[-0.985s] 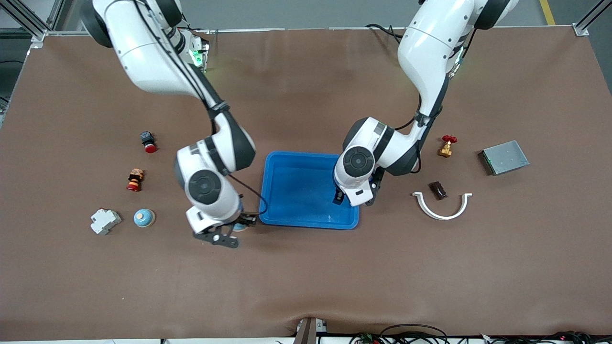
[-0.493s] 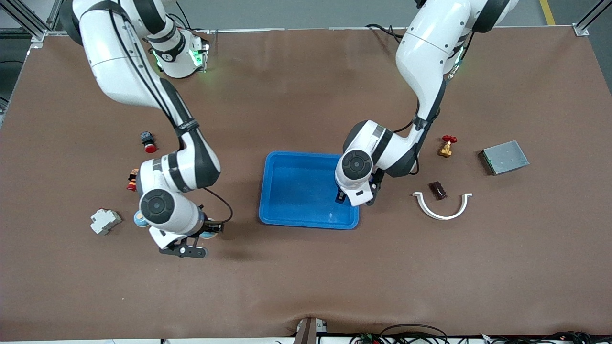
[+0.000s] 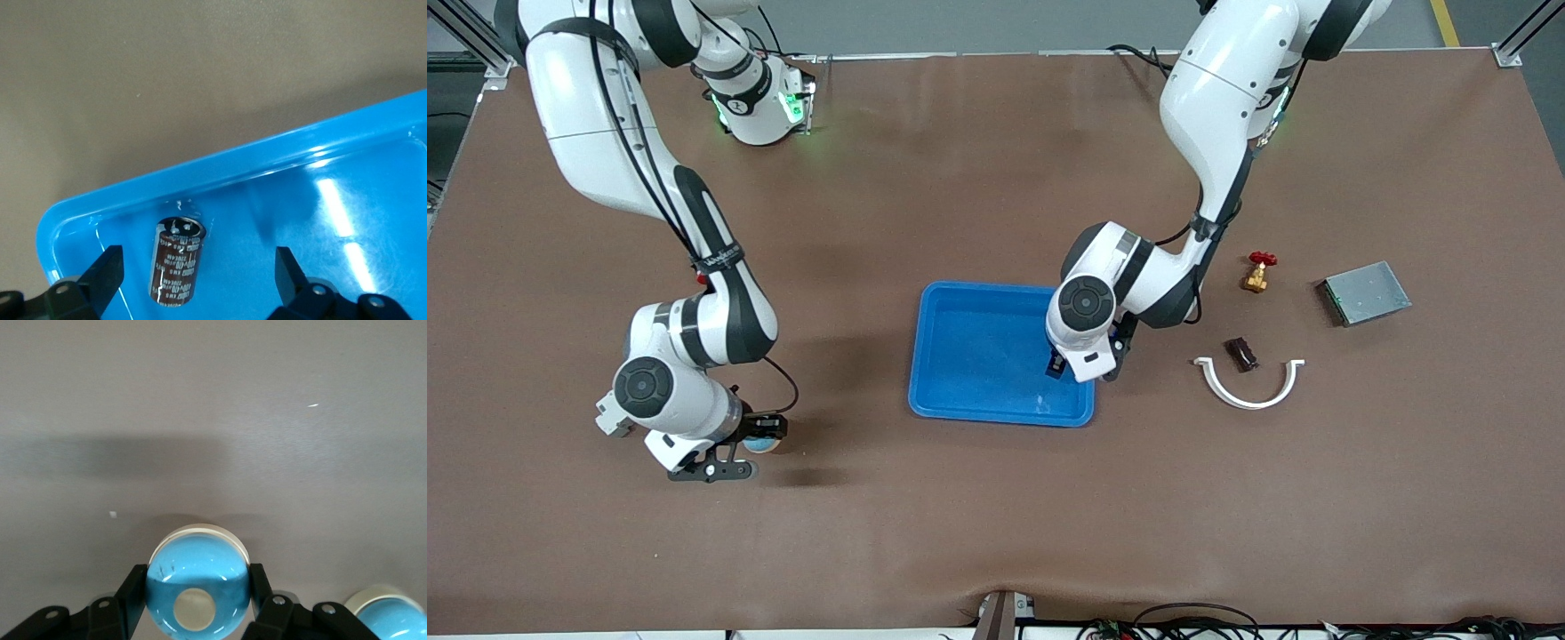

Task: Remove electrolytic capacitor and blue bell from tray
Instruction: 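Set the bell beside the first bell while the left gripper places the capacitor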

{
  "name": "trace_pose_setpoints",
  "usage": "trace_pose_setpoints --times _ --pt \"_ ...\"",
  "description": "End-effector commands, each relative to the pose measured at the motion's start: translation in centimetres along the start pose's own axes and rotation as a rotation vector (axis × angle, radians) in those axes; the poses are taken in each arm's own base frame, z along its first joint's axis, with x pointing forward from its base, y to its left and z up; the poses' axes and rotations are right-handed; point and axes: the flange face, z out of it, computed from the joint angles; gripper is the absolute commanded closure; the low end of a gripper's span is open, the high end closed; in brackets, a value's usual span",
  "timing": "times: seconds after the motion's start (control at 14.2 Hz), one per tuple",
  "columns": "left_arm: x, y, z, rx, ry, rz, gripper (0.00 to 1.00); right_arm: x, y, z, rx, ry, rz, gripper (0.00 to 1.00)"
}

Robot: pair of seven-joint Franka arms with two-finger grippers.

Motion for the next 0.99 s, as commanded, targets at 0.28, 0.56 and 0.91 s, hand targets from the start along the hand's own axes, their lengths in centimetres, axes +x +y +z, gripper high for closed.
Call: trace_pose_setpoints --times 0.28,0.56,0.91 --pt "-0.8 -0.2 1.1 0.004 0.025 0.003 0.25 -2.7 1.2 -0.4 0.015 0.0 -0.028 1.0" --pt "-0.6 -0.1 1.5 0.008 0.026 0.0 0.76 -3.9 3.3 0.8 0.011 0.009 -0.046 1.0" --pt "-0.2 0.2 0.8 -0.004 0.021 0.01 1.0 -5.1 6.6 2.8 0.013 0.055 -0.08 1.0"
